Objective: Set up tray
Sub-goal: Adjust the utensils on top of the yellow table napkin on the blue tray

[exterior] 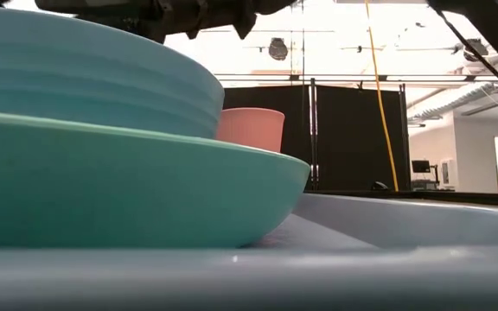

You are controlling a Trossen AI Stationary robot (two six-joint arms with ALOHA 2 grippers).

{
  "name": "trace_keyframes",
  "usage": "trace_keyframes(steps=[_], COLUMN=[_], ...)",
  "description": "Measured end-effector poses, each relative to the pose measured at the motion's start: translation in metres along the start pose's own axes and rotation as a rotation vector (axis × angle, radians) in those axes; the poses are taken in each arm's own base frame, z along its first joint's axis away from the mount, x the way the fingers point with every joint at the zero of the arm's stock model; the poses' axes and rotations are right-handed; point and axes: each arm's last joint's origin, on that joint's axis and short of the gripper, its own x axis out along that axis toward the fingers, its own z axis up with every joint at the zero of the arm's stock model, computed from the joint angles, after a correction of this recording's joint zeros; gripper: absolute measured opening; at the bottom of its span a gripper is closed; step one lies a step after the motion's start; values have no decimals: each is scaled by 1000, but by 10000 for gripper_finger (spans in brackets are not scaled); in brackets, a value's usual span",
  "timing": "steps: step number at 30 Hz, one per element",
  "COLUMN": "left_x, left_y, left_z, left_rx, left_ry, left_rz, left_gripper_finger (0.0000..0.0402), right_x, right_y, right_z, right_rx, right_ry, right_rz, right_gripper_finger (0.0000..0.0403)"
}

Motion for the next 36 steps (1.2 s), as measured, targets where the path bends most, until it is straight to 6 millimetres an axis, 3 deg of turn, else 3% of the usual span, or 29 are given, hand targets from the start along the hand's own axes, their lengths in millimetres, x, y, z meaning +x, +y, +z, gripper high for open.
trace_keyframes(steps=[3,7,11,14,21,28,36], left_x=[10,20,25,25,23,20,21], left_y=[5,9,12,14,18,26,32], left_z=[-2,-5,-6,-6,0,-2,-10], left_rx=[0,-19,-28,-27,-48,-38,-49], left_ry=[12,65,109,115,102,126,196], left_rz=[59,43,20,19,10,33,39], left_gripper_finger=[85,82,38,8,5,3,2], right_x=[4,-3,-27,-56,-150,-230,-271], right_y=[13,32,52,65,99,135,141], right_z=[-7,-19,-29,-40,-63,-97,-160], right_rx=[-45,-55,-90,-108,-162,-291,-209], right_ry=[16,68,63,33,-164,-404,-531], right_rz=[-91,-166,-250,-299,-284,-324,-265], right_gripper_finger=[91,22,4,1,0,0,0])
